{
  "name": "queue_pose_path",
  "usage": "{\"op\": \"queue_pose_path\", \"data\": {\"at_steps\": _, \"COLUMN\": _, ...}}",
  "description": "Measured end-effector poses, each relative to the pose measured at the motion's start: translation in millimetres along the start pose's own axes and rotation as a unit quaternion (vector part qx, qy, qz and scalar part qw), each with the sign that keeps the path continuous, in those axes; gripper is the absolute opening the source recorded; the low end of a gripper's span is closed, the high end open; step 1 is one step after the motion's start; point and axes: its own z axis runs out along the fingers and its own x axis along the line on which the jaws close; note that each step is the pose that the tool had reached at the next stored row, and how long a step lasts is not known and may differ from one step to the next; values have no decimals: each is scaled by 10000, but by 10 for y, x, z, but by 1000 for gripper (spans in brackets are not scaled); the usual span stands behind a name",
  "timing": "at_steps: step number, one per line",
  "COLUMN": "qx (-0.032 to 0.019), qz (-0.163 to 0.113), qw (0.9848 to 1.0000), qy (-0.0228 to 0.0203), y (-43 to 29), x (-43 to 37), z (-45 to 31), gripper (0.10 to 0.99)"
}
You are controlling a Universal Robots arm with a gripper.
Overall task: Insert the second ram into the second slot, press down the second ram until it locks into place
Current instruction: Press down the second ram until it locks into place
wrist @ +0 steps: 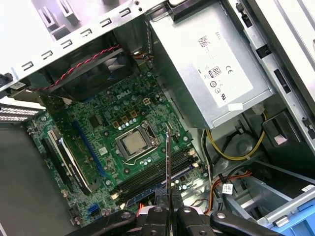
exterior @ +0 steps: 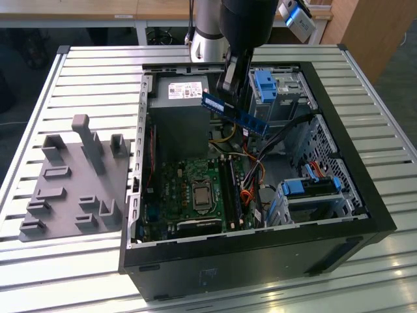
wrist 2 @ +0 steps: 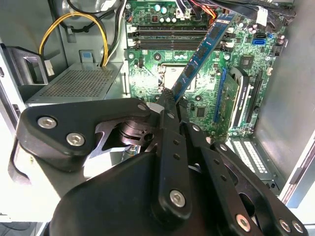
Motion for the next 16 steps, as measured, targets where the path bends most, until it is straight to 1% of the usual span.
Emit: {"op": "queue_pose_path", "data": {"at_steps": 16, "qx": 1, "qz": 123, "qw": 9999, "qy": -5, "y": 0, "x": 0, "z": 0, "gripper": 137}}
